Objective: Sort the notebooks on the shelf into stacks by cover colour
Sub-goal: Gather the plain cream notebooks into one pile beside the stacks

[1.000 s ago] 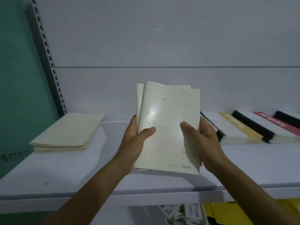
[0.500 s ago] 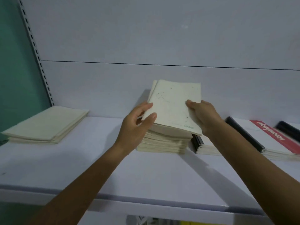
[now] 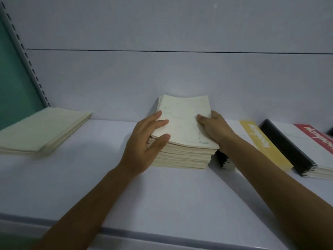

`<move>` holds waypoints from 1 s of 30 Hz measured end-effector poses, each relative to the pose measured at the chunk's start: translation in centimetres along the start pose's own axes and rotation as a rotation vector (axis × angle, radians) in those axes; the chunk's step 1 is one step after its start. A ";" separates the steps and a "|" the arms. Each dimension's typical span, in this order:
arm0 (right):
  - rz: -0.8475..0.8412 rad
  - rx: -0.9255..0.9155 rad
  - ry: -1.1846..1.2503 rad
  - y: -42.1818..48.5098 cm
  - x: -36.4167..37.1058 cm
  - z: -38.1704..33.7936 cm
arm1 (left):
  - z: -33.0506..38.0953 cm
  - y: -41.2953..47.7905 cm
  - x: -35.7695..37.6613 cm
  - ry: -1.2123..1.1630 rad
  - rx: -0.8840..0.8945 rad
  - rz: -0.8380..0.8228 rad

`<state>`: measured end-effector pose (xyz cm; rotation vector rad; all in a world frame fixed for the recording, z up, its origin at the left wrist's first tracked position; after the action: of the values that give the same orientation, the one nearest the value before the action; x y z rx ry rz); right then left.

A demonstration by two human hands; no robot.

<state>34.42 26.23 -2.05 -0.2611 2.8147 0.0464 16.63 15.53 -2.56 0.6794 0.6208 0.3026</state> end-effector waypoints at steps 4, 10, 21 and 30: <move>-0.060 0.034 0.062 0.7 0.6 1.0 | -0.9 0.0 0.2 -0.021 -0.022 -0.005; 0.038 0.061 0.161 1.3 -0.3 1.9 | -1.3 0.0 0.4 -0.053 -0.048 -0.013; -0.012 0.145 0.374 1.2 0.8 2.6 | -1.3 -0.1 -0.2 -0.015 0.000 0.041; -0.020 0.063 0.181 0.9 -0.1 1.2 | -1.4 -0.3 -0.6 0.091 0.026 0.044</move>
<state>34.70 27.21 -3.11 -0.2927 2.9860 -0.0736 15.28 15.67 -3.35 0.7077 0.6983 0.3688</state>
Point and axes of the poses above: each hand's wrist, its own y-axis towards the middle knuckle, its own x-axis out of the palm, z = x × y, the point moved 6 cm from there along y, towards the middle knuckle, and after that the axes turned 6 degrees about -y, right-handed, at the moved point
